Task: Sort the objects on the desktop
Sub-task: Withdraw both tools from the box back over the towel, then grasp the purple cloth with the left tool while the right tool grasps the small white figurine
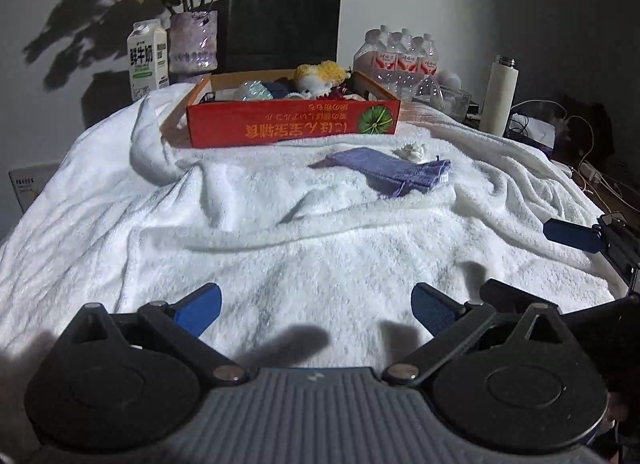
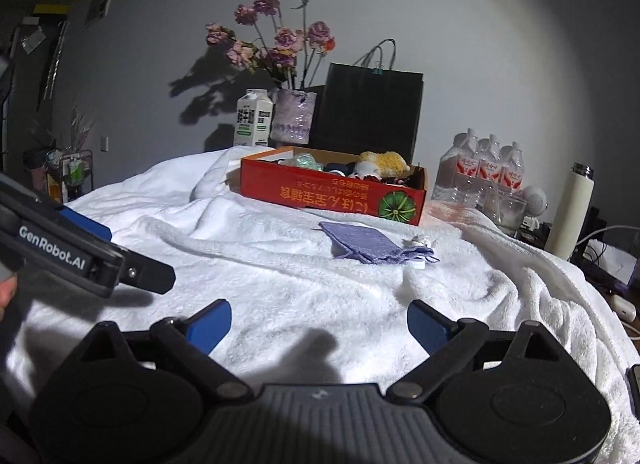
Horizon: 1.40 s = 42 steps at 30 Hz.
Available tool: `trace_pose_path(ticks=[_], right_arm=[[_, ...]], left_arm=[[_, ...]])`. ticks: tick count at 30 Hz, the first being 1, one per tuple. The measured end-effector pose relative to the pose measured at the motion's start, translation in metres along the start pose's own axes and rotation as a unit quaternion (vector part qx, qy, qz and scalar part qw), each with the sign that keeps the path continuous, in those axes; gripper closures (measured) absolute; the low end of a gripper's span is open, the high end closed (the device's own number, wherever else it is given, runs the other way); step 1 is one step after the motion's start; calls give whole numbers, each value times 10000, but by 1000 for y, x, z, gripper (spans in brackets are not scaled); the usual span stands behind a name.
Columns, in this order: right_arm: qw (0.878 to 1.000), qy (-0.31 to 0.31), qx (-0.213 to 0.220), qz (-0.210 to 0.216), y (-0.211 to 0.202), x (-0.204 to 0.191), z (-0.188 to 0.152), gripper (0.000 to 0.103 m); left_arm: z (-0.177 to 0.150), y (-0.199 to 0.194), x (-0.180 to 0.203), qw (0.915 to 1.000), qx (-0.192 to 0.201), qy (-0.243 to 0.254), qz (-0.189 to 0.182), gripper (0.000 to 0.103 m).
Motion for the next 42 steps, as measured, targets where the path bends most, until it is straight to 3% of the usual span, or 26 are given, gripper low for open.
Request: trace_pose_path(ticks=[6, 9, 11, 14, 17, 19, 21, 23, 26, 28, 31, 35, 42], right_arm=[[9980, 577, 14, -251, 21, 50, 19, 15], [9943, 971, -16, -443, 43, 86, 40, 18], [9922, 1170, -56, -423, 65, 107, 54, 21], [9898, 1376, -141, -340, 108, 133, 74, 30], [9870, 1524, -438, -244, 161, 149, 83, 35], [9842, 1619, -676, -223, 192, 156, 80, 44], [9828, 1608, -853, -321, 215, 160, 74, 50], [9795, 1743, -962, -311, 229, 162, 67, 55], [9768, 1831, -1083, -231, 239, 159, 56, 67], [9819, 1497, -1092, -390, 238, 155, 53, 85], [9810, 1644, -992, -290, 231, 161, 53, 88], [9769, 1976, -771, -259, 217, 172, 54, 91], [9799, 1932, -468, -180, 198, 168, 61, 91]], left_arm=[[42, 44, 17, 9994, 121, -146, -273, 1], [64, 77, 32, 9971, 149, -211, -713, 2], [74, 105, 44, 9952, -17, -268, -938, 10], [86, 145, 50, 9945, -302, -389, -922, 28], [92, 179, 47, 9901, -620, -744, -1018, 32], [95, 186, 45, 9878, -570, -963, -1083, 34], [99, 188, 44, 9874, -462, -1059, -1079, 52], [103, 194, 41, 9840, -480, -1245, -1179, 83], [100, 201, 33, 9754, -596, -1627, -1360, 97], [102, 198, 28, 9740, -502, -1772, -1317, 99], [111, 178, 20, 9733, -93, -1880, -1311, 100], [122, 147, 14, 9785, 194, -1711, -1138, 100], [135, 61, -8, 9835, 823, -1355, -874, 100]])
Point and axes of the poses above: each gripper's, at about its wrist camera, not at the fingertips, and y roughly the way its jaws point, x to its right, z to its top, the point moved 7 cm from there along y, roughly the way its jaws point, and after that the axes turned 4 degrees about z, right-handed, at the moved point
